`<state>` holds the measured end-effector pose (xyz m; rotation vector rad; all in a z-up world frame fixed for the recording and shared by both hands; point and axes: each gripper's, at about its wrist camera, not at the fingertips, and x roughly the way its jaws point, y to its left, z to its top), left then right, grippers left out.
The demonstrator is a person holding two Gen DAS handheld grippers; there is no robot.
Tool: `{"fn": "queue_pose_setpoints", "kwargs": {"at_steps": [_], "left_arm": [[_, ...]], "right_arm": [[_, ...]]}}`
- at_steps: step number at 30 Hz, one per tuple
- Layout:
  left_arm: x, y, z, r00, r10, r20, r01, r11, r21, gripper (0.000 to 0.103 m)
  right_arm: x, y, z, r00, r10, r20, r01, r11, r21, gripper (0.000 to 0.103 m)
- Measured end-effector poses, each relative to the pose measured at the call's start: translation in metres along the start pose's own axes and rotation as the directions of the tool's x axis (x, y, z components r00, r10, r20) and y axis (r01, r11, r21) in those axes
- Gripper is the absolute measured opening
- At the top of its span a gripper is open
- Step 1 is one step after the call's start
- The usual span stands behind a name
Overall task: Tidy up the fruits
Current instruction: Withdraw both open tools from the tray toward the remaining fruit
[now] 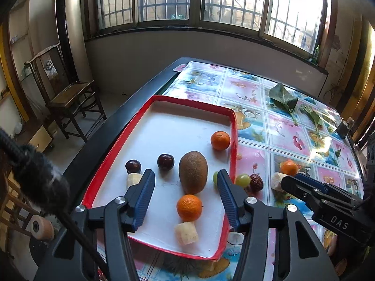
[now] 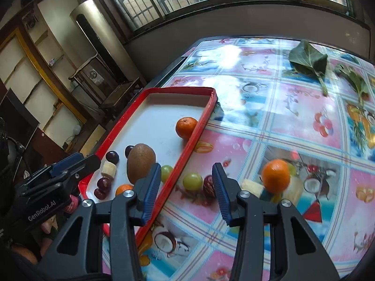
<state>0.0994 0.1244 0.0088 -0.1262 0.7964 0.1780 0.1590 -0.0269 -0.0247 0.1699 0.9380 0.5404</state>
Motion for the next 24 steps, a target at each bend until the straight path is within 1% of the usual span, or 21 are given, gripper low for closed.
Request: {"fn": "queue_pose_setpoints", "kwargs": {"at_steps": [5, 12, 24], "left_arm": [[-0.012, -0.017, -0.009, 1.0, -0.011, 0.008, 0.011, 0.999, 0.03, 0.055], [-0.03, -0.036, -0.022, 1.0, -0.016, 0.021, 0.015, 0.998, 0.059, 0.057], [-0.051, -0.055, -0.034, 0.999, 0.003, 0.054, -0.008, 0.995, 0.098, 0.06]], "right_arm": [[-0.037, -0.018, -0.026, 0.999, -0.008, 0.039, 0.006, 0.999, 0.054, 0.047], [-0.075, -0.04, -0.045, 0.996, -0.031, 0.08, 0.023, 0.994, 0.104, 0.05], [-0.103, -0.063, -0.072, 0.993, -0.051, 0.108, 0.034, 0.987, 0.16, 0.051]]}}
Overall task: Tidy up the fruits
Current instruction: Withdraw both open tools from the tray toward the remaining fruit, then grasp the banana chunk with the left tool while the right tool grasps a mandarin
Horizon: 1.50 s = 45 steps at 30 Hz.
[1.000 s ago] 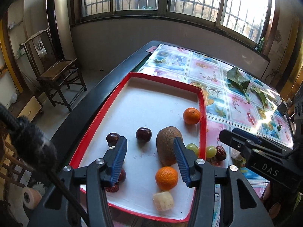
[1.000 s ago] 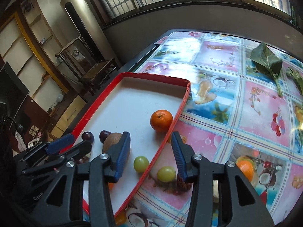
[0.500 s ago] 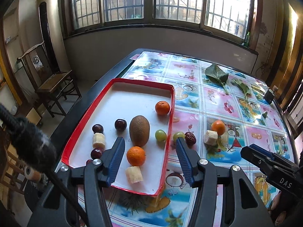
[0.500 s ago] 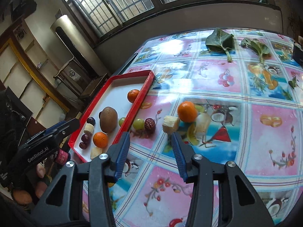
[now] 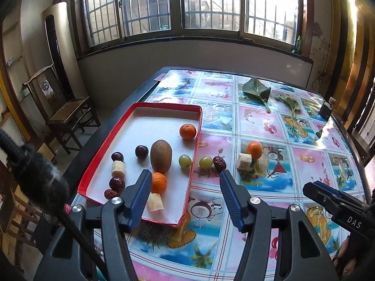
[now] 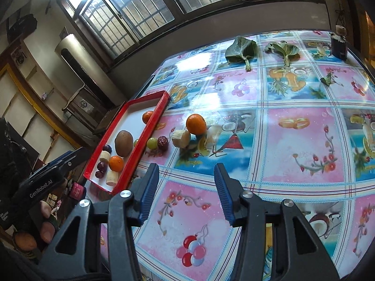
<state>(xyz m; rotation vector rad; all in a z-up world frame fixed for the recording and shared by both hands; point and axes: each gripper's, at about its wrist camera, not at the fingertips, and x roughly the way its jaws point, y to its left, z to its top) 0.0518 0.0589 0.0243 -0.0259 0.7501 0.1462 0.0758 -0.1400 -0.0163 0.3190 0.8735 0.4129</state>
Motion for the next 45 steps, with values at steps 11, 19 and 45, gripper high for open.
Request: {"fn": "queue_pose_setpoints", "kwargs": {"at_steps": [11, 19, 45], "left_arm": [[0.0, 0.001, -0.003, 0.998, -0.059, -0.017, 0.058, 0.998, -0.011, 0.061], [0.013, 0.006, -0.011, 0.979, -0.189, -0.071, 0.187, 0.982, -0.042, 0.061], [0.09, -0.051, -0.003, 0.927, -0.308, -0.213, 0.315, 0.949, -0.003, 0.061]], "right_arm": [[-0.006, -0.005, -0.006, 1.0, -0.005, 0.004, 0.005, 1.0, 0.009, 0.051], [0.003, -0.007, -0.007, 1.0, -0.013, -0.014, 0.013, 1.0, 0.011, 0.051], [0.077, -0.005, 0.05, 0.997, -0.039, -0.071, 0.035, 0.997, -0.067, 0.051]]}}
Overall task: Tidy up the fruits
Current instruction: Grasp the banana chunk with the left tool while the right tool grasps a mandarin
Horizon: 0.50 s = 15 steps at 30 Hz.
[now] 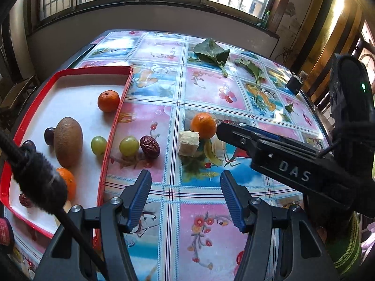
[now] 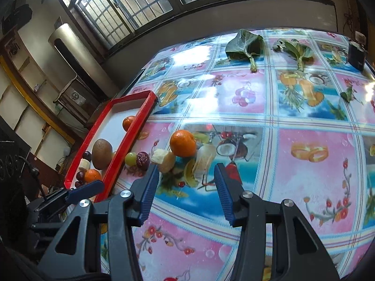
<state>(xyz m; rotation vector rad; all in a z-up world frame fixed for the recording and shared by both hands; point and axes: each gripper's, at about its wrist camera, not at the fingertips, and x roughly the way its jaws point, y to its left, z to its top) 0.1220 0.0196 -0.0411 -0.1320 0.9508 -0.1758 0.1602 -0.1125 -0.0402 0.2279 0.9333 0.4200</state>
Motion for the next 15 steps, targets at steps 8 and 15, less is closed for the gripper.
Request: {"fn": "queue_pose_setpoints", "kwargs": {"at_steps": [8, 15], "left_arm": [[0.024, 0.005, 0.011, 0.999, -0.007, -0.039, 0.007, 1.0, -0.004, 0.061], [0.037, 0.0, 0.025, 0.999, -0.011, -0.042, 0.011, 1.0, 0.007, 0.061]], "right_arm": [[0.056, 0.013, 0.025, 0.996, -0.053, -0.07, 0.047, 0.995, -0.087, 0.051], [0.053, -0.005, 0.025, 0.998, -0.004, -0.069, 0.001, 0.999, -0.037, 0.036]]}}
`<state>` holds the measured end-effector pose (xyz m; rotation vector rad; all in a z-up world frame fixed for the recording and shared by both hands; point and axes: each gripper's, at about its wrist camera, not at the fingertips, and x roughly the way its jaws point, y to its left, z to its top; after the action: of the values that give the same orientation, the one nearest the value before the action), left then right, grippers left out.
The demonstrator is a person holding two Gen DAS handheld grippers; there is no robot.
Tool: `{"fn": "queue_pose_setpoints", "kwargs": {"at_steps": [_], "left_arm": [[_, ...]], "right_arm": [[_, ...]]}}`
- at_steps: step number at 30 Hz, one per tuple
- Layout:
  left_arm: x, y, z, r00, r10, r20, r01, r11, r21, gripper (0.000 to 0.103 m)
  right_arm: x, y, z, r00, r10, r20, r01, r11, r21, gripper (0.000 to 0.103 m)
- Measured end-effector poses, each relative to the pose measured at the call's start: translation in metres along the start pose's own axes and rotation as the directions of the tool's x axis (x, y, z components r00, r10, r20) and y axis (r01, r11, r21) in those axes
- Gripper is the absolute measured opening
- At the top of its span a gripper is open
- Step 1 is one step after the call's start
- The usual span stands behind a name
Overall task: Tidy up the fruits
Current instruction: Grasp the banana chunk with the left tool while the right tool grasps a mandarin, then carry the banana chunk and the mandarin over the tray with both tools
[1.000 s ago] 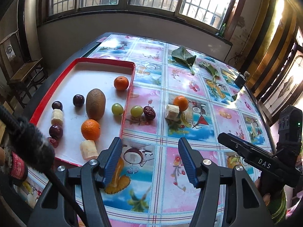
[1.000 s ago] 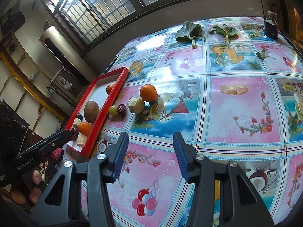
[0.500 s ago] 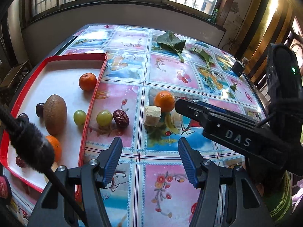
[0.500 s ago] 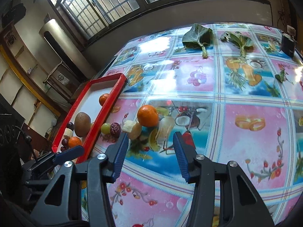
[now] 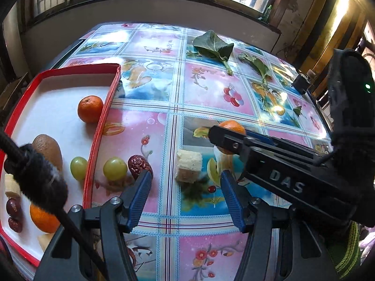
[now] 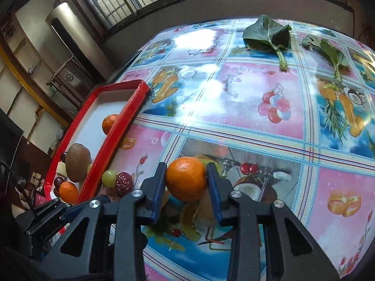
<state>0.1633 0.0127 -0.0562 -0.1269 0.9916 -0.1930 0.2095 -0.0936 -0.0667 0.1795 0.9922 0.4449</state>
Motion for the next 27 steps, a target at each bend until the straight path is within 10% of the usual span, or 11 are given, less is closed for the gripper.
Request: {"fn": "queue_pose_setpoints", "kwargs": {"at_steps": [5, 10, 27], "left_arm": [[0.014, -0.006, 0.004, 1.0, 0.016, -0.025, -0.016, 1.0, 0.018, 0.059], [0.024, -0.009, 0.004, 0.998, 0.046, -0.047, -0.044, 0.998, 0.035, 0.023], [-0.069, -0.026, -0.034, 0.994, 0.057, 0.091, -0.062, 0.996, 0.061, 0.019]], "right_arm": [[-0.033, -0.02, -0.006, 0.998, 0.01, 0.055, -0.013, 0.998, 0.057, 0.036], [-0.061, -0.034, -0.017, 0.995, 0.024, 0.1, -0.036, 0.993, 0.111, 0.036], [-0.13, -0.048, -0.073, 0.983, 0.0, 0.183, -0.038, 0.978, 0.207, 0.036]]}}
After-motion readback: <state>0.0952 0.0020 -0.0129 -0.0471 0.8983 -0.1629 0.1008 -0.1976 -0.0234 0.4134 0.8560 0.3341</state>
